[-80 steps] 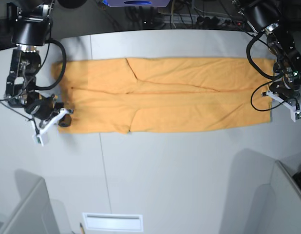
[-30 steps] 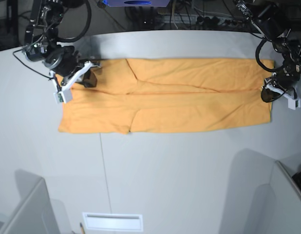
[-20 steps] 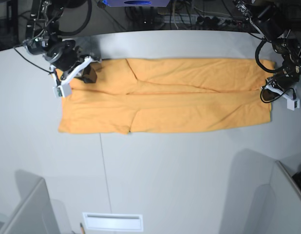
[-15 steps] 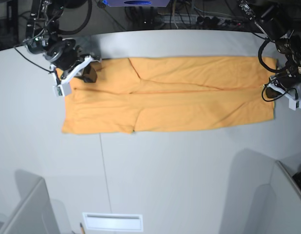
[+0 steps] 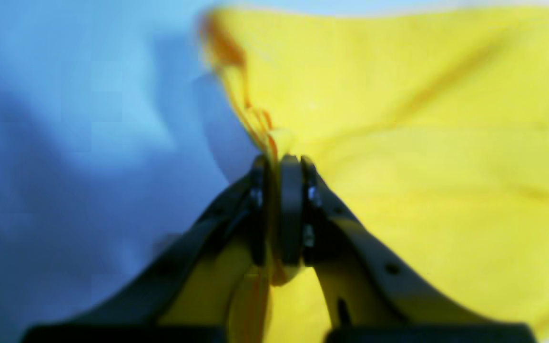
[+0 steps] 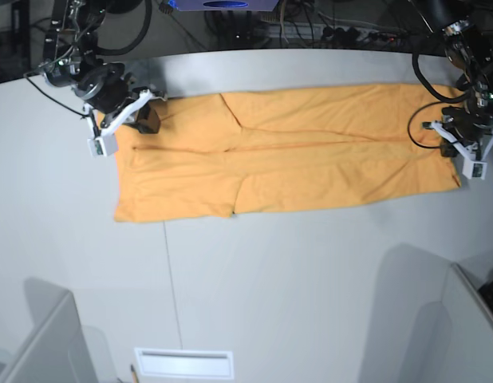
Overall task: Fold the T-shirt properly
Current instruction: 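Grasp one strip end with the left gripper and fold it toward the right gripper, then lay the folded end down and withdraw the left gripper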
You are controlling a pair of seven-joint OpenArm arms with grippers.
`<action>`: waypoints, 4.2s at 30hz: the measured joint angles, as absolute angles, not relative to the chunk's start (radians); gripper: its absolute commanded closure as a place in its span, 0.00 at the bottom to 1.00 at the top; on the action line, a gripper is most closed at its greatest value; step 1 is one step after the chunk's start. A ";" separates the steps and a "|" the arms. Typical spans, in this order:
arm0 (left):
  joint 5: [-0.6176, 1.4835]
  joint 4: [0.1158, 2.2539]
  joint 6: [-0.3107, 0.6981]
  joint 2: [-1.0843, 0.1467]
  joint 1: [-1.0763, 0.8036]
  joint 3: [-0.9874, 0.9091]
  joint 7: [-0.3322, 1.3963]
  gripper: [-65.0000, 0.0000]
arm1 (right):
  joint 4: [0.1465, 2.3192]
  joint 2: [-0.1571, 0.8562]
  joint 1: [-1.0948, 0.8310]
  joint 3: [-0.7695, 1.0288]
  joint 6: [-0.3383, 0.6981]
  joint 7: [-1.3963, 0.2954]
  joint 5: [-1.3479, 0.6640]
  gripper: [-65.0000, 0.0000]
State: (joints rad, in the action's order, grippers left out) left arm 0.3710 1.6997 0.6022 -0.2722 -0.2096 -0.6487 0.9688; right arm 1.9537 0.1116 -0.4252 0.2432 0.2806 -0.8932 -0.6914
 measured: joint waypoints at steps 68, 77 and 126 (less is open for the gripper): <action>0.374 1.782 0.233 -0.024 -0.127 0.017 0.965 0.92 | 1.950 0.117 -0.380 0.244 0.281 -0.901 -0.687 1.00; 0.379 1.686 0.235 0.005 -0.074 0.191 0.960 0.30 | 1.950 0.117 -0.381 0.244 0.281 -0.902 -0.690 1.00; 0.368 1.895 0.514 -0.135 -0.449 -0.804 0.960 1.00 | 1.276 0.160 0.074 0.339 0.428 -1.151 -0.797 0.29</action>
